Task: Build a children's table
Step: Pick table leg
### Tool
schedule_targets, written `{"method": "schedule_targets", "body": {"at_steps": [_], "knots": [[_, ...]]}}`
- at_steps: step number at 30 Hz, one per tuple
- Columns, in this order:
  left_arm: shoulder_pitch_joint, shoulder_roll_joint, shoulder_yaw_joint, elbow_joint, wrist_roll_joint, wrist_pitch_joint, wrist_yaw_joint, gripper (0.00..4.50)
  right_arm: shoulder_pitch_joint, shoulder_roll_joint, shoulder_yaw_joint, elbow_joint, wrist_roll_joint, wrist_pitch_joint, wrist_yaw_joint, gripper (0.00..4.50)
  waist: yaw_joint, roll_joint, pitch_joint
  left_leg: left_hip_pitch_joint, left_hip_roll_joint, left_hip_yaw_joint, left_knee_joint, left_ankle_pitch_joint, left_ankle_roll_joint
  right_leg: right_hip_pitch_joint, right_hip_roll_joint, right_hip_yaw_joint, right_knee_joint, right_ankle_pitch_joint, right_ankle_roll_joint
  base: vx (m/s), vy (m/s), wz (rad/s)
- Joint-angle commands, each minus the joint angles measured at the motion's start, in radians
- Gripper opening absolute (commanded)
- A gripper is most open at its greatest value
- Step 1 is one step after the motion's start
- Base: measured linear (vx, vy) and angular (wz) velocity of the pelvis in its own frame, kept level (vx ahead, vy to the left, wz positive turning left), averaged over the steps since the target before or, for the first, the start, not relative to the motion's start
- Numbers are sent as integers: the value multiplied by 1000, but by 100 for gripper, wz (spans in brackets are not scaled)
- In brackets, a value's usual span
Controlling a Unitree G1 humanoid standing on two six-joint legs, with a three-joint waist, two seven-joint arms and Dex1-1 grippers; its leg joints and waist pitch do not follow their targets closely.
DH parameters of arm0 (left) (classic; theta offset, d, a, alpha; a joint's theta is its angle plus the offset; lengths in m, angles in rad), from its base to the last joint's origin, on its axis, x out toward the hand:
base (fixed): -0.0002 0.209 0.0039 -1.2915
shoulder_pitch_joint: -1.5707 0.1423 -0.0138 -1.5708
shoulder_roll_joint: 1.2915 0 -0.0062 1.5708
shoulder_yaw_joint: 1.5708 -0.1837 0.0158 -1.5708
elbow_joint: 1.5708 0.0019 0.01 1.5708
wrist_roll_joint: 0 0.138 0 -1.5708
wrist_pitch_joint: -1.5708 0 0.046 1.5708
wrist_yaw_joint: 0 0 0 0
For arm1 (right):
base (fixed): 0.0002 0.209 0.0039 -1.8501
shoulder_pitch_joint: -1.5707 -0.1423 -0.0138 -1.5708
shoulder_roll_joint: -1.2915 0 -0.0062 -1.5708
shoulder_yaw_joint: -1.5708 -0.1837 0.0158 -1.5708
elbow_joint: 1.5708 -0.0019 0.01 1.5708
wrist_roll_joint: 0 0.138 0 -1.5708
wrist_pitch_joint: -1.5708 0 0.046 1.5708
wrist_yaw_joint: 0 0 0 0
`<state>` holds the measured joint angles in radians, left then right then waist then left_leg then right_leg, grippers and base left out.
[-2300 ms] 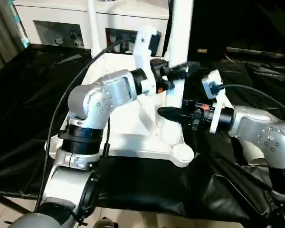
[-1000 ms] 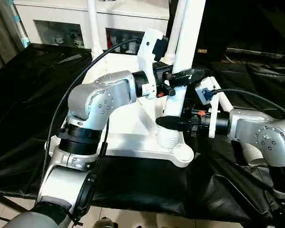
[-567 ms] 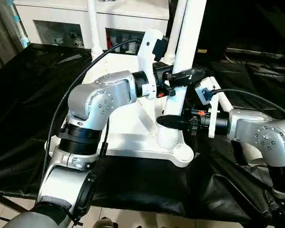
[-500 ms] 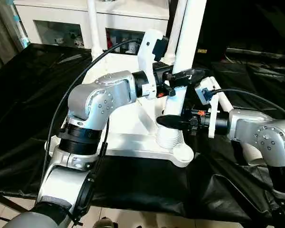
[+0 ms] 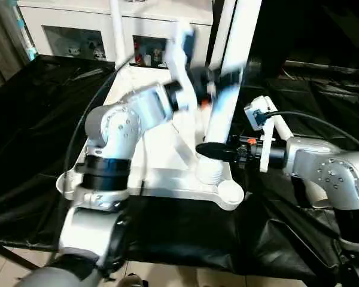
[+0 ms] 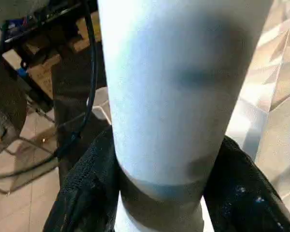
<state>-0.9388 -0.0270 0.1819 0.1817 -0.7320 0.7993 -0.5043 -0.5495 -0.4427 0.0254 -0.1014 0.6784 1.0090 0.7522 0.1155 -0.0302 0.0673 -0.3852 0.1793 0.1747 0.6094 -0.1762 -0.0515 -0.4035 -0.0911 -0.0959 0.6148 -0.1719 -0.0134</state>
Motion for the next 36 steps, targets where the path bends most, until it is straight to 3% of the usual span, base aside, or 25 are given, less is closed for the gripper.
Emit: {"method": "schedule_targets", "body": {"at_steps": [1,2,3,6,10,11,12,13,14,15,16,17,18,19,21,22,23,24,27,32,36], "knots": [[-28,-21,72,19,-62,-72,34,299,1,2,-49,5,16,-18,-21,188,7,-20,-87,10,42,-11,-58,-86,23,69,-67,51,-70,-182,-181,0,0,0],[-28,-21,72,19,-62,-72,34,299,1,2,-49,5,16,-18,-21,188,6,-21,-86,9,41,-10,-58,-83,26,68,-65,51,-71,-179,-181,0,0,0],[-34,-40,124,21,-119,-97,38,299,7,12,-67,3,26,-17,-34,188,7,-16,-86,10,41,-10,-58,-82,25,67,-65,51,-68,-177,-181,0,0,0],[-39,-50,212,2,-223,-89,36,299,29,30,-105,-13,46,-18,-65,188,6,-15,-86,9,40,-10,-58,-87,28,67,-65,49,-70,-175,-191,0,0,0],[22,24,135,-73,-135,-52,-53,299,58,36,-126,-26,19,-51,-101,188,2,-11,-86,16,45,-12,-62,-82,19,62,-61,51,-68,-176,-168,0,0,0],[65,73,65,-116,-66,-70,-111,299,72,32,-122,-28,-15,-82,-118,188,2,-11,-86,16,46,-12,-63,-84,16,63,-62,51,-67,-177,-168,0,0,0],[65,73,65,-116,-66,-70,-111,299,72,32,-122,-28,-15,-82,-118,188,0,-10,-83,17,47,-11,-66,-90,2,60,-62,53,-68,-201,-143,0,0,0],[117,141,-29,-161,5,-100,-188,299,90,26,-111,-29,-62,-121,-139,188,-1,-12,-83,16,45,-10,-66,-93,0,61,-61,53,-71,-207,-140,0,0,0],[117,141,-29,-161,5,-100,-188,299,90,26,-111,-29,-62,-121,-139,188,4,-11,-83,18,49,-15,-69,-97,-3,60,-67,53,-74,-226,-128,0,0,0],[175,229,-149,-203,87,-140,-262,299,107,31,-114,-31,-92,-150,-169,188,-1,-8,-82,19,48,-11,-70,-104,-15,57,-63,55,-71,-237,-121,0,0,0],[175,229,-149,-203,87,-140,-262,299,107,31,-114,-31,-92,-150,-169,188,-2,-6,-83,22,51,-13,-73,-113,-24,55,-64,56,-70,-247,-104,0,0,0],[224,301,-252,-231,158,-178,-318,299,121,42,-125,-27,-117,-174,-208,188,-5,-7,-80,20,49,-12,-74,-116,-26,54,-61,56,-71,-252,-105,0,0,0],[285,384,-382,-248,253,-246,-382,299,136,57,-144,-14,-155,-208,-273,188,-3,1,-80,23,51,-16,-79,-135,-41,51,-63,57,-74,-267,-94,0,0,0],[313,422,-445,-252,302,-284,-409,299,143,66,-156,-5,-174,-226,-309,188,-4,2,-79,23,50,-16,-80,-140,-47,50,-62,57,-74,-269,-88,0,0,0],[313,422,-445,-252,302,-284,-409,299,143,66,-156,-5,-174,-226,-309,188,-9,1,-80,25,47,-12,-79,-143,-59,50,-60,60,-70,-254,-89,0,0,0],[338,463,-514,-247,361,-328,-447,299,158,62,-152,-8,-190,-257,-310,188,-8,6,-82,28,48,-11,-78,-146,-63,48,-60,60,-68,-243,-99,0,0,0],[354,493,-567,-239,405,-356,-475,299,175,55,-142,-26,-199,-272,-302,188,-6,5,-81,28,48,-12,-80,-162,-62,49,-61,59,-72,-244,-107,0,0,0],[362,506,-591,-234,427,-371,-488,299,183,52,-138,-35,-202,-279,-298,188,-8,9,-78,23,48,-14,-83,-184,-62,52,-60,58,-75,-258,-101,0,0,0],[404,567,-710,-200,550,-459,-570,299,233,48,-141,-80,-205,-287,-290,188,-12,7,-76,23,45,-14,-84,-202,-55,53,-62,61,-80,-298,-76,0,0,0],[400,566,-784,-97,640,-567,-582,299,304,41,-155,-133,-178,-240,-295,188,-19,8,-77,25,48,-17,-86,-236,-54,51,-63,58,-82,-311,-102,0,0,0],[365,538,-802,-1,703,-638,-533,299,321,44,-145,-146,-186,-257,-291,188,-21,12,-76,26,47,-18,-86,-258,-53,49,-67,58,-88,-353,-97,0,0,0]]}}
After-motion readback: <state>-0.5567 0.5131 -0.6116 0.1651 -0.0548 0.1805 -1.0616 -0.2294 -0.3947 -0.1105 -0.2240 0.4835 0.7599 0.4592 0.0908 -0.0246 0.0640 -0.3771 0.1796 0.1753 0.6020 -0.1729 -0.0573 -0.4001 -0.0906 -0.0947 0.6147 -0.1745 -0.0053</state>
